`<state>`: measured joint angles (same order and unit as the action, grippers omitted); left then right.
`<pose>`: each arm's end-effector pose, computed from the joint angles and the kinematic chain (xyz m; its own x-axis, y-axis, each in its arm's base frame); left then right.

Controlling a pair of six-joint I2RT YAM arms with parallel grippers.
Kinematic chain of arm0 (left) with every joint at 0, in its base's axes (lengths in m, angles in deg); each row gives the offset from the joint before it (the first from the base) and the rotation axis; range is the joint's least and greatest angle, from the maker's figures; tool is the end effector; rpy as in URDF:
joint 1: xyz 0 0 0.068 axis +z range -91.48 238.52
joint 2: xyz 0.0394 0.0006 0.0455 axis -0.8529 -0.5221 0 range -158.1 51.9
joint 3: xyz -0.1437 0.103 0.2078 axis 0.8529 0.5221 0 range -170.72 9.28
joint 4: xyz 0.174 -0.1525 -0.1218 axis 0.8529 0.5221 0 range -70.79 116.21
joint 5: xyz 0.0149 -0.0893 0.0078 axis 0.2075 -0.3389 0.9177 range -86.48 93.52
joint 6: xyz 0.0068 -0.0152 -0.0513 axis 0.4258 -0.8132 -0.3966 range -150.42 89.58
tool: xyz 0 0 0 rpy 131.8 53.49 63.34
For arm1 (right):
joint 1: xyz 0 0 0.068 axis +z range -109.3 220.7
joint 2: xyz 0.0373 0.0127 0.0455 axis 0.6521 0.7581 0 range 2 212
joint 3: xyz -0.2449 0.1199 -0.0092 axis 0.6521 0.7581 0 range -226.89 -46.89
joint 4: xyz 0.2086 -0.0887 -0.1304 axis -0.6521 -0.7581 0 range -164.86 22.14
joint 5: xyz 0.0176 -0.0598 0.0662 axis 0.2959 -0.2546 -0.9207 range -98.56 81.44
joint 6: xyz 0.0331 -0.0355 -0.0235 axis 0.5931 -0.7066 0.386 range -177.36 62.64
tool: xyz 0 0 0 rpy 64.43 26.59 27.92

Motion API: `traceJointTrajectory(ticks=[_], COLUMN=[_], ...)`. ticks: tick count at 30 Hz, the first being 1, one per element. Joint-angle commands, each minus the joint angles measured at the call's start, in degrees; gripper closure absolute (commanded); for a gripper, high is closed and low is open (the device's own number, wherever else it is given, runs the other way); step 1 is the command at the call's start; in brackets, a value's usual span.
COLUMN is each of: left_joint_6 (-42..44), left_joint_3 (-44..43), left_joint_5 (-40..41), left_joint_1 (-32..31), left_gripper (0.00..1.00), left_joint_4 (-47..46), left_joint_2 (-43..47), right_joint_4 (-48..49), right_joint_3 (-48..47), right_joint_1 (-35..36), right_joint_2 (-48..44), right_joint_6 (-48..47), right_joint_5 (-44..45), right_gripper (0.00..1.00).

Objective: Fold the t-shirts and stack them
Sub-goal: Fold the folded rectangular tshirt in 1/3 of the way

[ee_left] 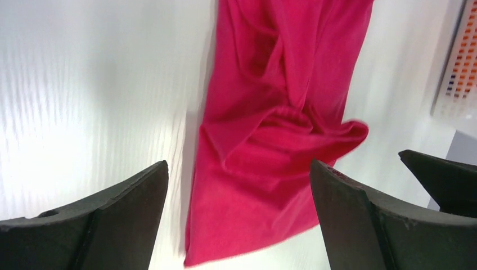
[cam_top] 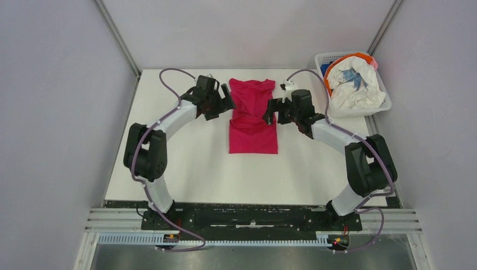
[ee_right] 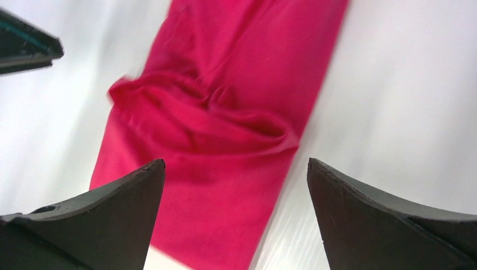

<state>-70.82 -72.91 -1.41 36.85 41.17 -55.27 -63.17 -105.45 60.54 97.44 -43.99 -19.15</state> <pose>0.3893 -0.1580 0.2367 -0.7909 -0.3806 -0.4792 -0.1184 0.8635 -0.4903 0.3453 0.1316 0.2192 -0.5984 0.0258 -0.8008 -0.3509 0.8901 0.2909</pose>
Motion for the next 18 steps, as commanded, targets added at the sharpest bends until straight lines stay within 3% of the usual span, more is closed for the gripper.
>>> traceJointTrajectory(ticks=[1, 5, 10, 18], left_joint_6=[0.31, -1.5, -1.93, -2.46], left_joint_3=[12.01, 22.84, 31.69, 36.29], left_joint_5=[-2.15, -3.08, -2.95, -0.7], left_joint_1=[-0.44, -0.67, -0.82, -0.77], left_gripper=[0.0, 0.0, 0.0, 0.0], left_joint_4=[-2.82, -4.45, -3.43, -0.86], left_joint_2=[10.98, 17.91, 24.88, 28.68], right_joint_4=[0.43, 0.67, 2.04, 4.82], right_joint_3=[4.88, 5.67, 2.76, -0.7], right_joint_1=[6.12, 11.08, 12.45, 12.83], right_joint_2=[-6.1, -5.49, -0.28, 6.51], right_joint_6=[-6.22, -7.2, -5.9, -4.97], right_joint_5=[-6.74, -7.55, -7.1, -8.6], right_gripper=[0.02, 0.02, 0.02, 0.02])
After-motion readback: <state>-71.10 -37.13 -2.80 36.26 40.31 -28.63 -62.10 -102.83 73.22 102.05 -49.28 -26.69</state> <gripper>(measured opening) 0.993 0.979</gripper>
